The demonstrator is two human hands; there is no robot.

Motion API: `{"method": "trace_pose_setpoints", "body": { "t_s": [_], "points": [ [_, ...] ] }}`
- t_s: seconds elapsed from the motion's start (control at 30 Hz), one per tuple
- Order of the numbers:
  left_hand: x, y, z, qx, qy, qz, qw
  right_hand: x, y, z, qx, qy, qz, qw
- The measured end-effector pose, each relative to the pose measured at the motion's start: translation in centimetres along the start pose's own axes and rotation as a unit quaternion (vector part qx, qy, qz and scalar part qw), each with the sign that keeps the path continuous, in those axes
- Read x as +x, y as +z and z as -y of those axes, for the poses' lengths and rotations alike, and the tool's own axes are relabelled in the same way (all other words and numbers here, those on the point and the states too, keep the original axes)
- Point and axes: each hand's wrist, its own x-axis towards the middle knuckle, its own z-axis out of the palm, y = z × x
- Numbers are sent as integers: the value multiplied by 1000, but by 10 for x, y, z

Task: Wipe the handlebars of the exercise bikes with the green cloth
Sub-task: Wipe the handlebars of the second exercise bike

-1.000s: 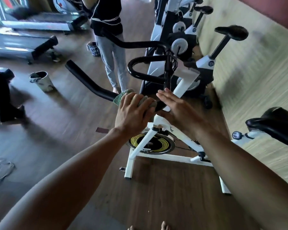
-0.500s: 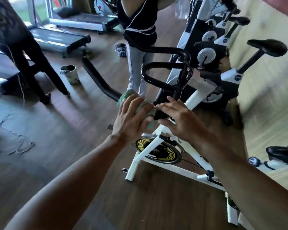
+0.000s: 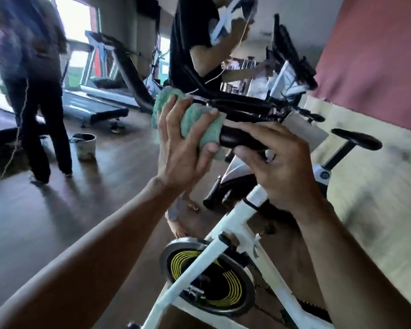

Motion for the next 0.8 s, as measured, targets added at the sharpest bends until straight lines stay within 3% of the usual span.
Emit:
{"method": "trace_pose_setpoints", "body": {
  "t_s": [0.33, 0.6, 0.8],
  "points": [
    [-9, 40, 15, 12, 71, -173, 982, -14, 36, -9, -22, -91, -148, 985],
    [-8, 41, 68, -25, 16, -196, 980, -15, 55, -15, -62, -96, -201, 973],
    [-3, 57, 32, -4, 105, -259, 960, -16, 58, -11, -85, -98, -206, 970]
  ]
}}
